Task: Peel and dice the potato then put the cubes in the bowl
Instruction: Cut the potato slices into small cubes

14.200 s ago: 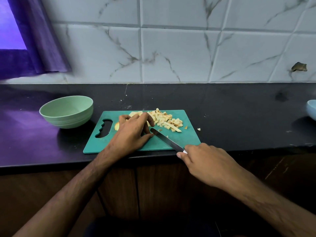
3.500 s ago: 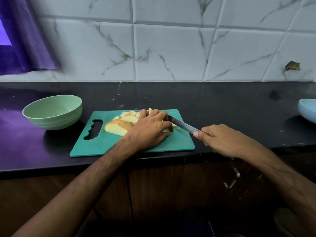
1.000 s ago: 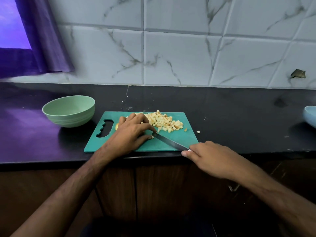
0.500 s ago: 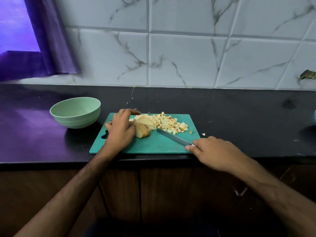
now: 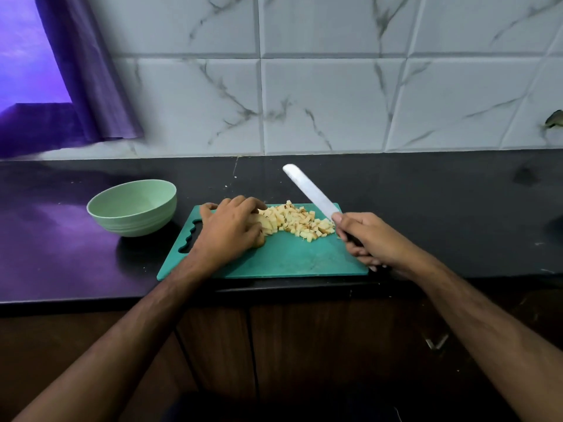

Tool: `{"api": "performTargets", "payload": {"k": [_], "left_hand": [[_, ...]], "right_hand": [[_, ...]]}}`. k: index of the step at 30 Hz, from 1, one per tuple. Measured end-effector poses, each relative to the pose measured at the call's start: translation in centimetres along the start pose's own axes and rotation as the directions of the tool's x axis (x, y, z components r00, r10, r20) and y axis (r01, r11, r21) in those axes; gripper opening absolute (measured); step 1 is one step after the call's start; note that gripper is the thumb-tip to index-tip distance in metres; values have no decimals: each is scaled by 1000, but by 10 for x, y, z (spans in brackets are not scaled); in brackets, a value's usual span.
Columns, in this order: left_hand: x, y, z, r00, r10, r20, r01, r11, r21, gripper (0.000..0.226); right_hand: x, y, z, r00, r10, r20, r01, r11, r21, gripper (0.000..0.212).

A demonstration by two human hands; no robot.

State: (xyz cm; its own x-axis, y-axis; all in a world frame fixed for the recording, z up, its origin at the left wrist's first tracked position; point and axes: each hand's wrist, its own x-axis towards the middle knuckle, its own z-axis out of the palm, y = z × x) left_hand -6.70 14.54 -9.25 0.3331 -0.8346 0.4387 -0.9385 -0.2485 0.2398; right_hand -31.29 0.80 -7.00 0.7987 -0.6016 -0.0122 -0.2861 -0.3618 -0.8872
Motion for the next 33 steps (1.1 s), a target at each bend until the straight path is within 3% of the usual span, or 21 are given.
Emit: {"api": "performTargets", "payload": {"k": [4,7,16,19,23,25,28,33], "left_hand": [[6,1,-4,998,52,-33,-49,995,92,25],[6,1,-6,992,115,-57,-106,985,134,17],[13,6,-13,932,278,-231,-229,949,218,13],[17,13,-20,938,227,-260,-210,973,92,17],[19,28,-29,990,139,-17,-136,928,-346,26],[16,35,-25,983,116,146,-44,906,-421,28],[11,37,-12,957,140,256,-46,940,-339,30],[0,26,-5,948,247,201,-244,969,-39,32]], "right_hand": [[12,16,1,979,-65,-192,112,962,249,42],[14,25,-1,966,-52,-253,144,922,359,43],[16,29,0,968,-84,-236,155,942,299,45],[17,29,1,968,-82,-239,152,946,288,45],[16,28,1,968,-82,-237,148,949,278,45],[16,28,1,967,-85,-239,150,950,272,45],[15,26,2,967,-85,-240,149,954,262,44],[14,24,3,965,-87,-246,145,963,226,44]]}}
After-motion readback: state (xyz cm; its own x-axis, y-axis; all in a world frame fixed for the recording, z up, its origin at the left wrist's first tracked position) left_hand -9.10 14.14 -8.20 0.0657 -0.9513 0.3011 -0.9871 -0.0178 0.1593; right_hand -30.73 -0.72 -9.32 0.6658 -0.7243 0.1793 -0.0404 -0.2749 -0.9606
